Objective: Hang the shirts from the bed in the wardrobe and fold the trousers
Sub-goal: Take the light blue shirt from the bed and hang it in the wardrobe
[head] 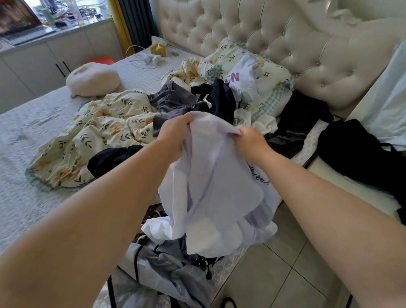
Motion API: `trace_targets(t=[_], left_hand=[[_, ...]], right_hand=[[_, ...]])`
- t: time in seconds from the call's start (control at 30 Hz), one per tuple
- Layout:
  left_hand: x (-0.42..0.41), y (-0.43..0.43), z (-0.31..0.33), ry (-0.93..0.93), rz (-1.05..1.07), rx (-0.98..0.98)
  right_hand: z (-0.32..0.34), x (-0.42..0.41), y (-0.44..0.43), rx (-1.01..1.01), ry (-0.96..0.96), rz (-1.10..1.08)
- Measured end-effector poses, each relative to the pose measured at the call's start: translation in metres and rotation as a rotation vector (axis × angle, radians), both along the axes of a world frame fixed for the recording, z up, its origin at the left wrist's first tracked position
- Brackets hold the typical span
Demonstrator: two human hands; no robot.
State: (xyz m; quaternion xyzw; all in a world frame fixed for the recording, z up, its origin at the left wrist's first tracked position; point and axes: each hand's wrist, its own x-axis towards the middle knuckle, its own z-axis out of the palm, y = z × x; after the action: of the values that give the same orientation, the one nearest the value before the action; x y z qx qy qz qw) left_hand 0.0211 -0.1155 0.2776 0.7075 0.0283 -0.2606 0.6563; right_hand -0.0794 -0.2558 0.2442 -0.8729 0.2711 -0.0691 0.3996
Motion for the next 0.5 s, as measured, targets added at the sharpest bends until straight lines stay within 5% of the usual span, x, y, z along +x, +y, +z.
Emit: trace_targets(t=[0.1, 0.23, 0.37, 0.5], left_hand=[[0.010, 0.008, -0.007, -0.279, -0.025, 0.068], [-0.024, 0.012, -0.022, -0.723, -0.212, 0.255], [-0.061, 0.001, -0.043, -0.600, -0.608, 0.331], [-0.059, -0.002, -0.056, -0.564, -0.475, 0.366]], right_hand=[[0.026, 0.016, -0.009, 0.046, -0.070, -0.139], [0.050, 0.033, -0.015, 0.409, -0.102, -0.320], [0.070, 0.043, -0.018, 0.748, -0.210, -0.434], [0.081, 0.033, -0.029, 0.779, -0.205, -0.450]])
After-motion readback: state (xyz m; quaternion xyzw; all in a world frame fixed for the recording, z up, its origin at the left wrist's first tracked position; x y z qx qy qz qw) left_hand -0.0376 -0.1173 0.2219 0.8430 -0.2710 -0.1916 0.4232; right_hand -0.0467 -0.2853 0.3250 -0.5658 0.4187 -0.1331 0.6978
